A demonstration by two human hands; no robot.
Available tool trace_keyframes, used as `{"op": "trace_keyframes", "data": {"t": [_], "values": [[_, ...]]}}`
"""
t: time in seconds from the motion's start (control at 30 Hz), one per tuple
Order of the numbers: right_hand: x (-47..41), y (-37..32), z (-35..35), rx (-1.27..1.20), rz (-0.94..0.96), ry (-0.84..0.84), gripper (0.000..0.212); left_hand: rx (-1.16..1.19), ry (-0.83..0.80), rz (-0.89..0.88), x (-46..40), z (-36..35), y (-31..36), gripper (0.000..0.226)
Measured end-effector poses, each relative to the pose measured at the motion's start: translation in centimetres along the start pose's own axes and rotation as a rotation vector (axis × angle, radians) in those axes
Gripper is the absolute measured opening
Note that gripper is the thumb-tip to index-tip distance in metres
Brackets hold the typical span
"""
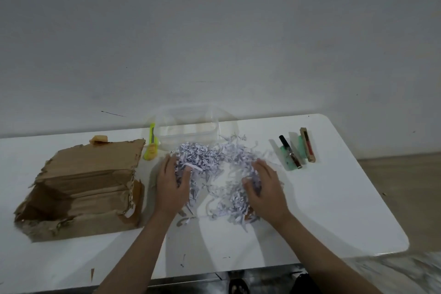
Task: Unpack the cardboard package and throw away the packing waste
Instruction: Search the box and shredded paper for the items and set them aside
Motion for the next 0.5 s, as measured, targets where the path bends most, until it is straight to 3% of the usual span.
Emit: {"op": "trace_keyframes", "data": {"t": [0.1,0.23,0.3,0.37,0.5], "values": [[-0.1,-2.2,-1.4,-0.126,0.08,-0.05,0.061,0.111,0.002,-0.031,0.8,-0.6,-0.1,0.057],[-3.0,-3.9,0.1,-0.154,0.21,0.215,0.039,0.13,0.223,-0.053,1.2,0.7,0.5,0.053],[-6.1,-3.7,1.0,-0.12,0.198,0.247,0.039,0.087,0.263,-0.055,1.0,1.3,0.9,0.058],[-9.6,-2.7,0.5,-0.045,0.118,0.115,0.048,0.047,0.24,0.003,0.7,1.4,0.7,0.06],[-14.8,-0.3,-2.1,0.122,-0.023,-0.318,0.052,-0.004,0.162,0.124,0.4,0.4,0.1,0.073]]}}
Point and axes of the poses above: each hand's wrist, its own x-axis away from the middle knuckle, its own z-axis out of the back of the hand, y = z × x, the point moved 2 cm from there along -x, towards the middle knuckle, and after that the axes turned 2 degrees about x, right-handed, at the moved point
